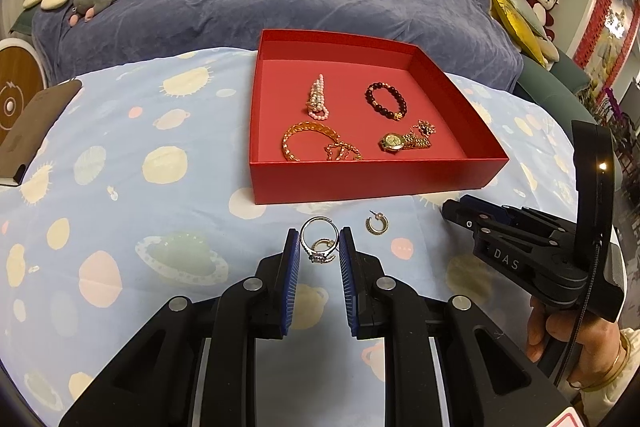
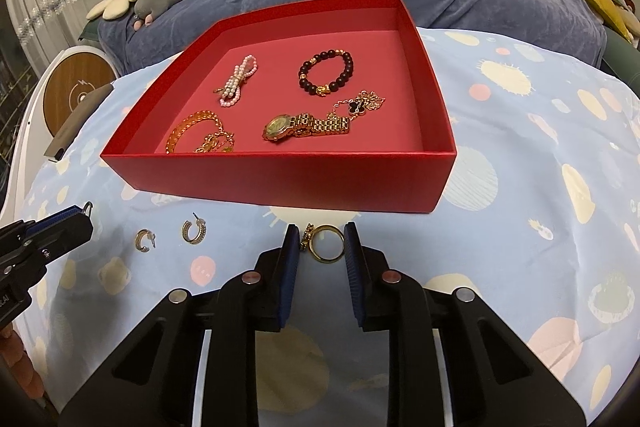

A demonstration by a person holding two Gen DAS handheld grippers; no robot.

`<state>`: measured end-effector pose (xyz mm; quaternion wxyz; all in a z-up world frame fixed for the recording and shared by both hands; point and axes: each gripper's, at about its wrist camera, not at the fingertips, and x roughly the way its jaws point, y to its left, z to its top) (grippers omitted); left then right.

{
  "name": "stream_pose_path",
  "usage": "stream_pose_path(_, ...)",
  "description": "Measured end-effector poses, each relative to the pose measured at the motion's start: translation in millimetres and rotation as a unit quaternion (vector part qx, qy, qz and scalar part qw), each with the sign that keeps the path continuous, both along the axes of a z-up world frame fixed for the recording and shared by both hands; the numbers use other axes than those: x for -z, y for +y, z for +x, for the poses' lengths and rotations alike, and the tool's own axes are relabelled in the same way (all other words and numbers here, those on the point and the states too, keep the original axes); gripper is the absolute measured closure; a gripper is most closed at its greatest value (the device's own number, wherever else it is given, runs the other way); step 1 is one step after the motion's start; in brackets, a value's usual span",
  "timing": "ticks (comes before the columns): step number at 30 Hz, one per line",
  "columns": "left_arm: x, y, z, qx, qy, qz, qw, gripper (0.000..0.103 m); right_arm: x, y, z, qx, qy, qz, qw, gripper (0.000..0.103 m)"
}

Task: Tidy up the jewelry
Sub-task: 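Carry both rings over the red box and open both grippers to drop them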

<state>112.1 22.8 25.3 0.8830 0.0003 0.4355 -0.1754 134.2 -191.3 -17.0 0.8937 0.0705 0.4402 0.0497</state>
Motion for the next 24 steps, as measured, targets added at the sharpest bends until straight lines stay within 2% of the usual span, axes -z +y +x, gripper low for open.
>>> stream_pose_path(5, 0.5, -2.9, 1.2, -0.001, 0.001, -0.001, 1.0000, 0.086, -7.2, 2.0, -3.0, -0.005, -0.002, 0.006, 1.000, 0.101)
stream_pose_path(15, 0.2, -8.8, 2.1, 0.000, 0.001, 0.001, 1.0000, 0.086, -16.9, 0.3, -9.3, -0.008, -0.016, 0.014, 1.000, 0.101)
stream_pose_path(24, -15.2, -9.9, 9.2, -0.001, -0.008, -0.006, 0.9999, 0.086, -61.5, -1.1, -17.0, -0.025, -0.055, 0.052, 0.997, 0.101)
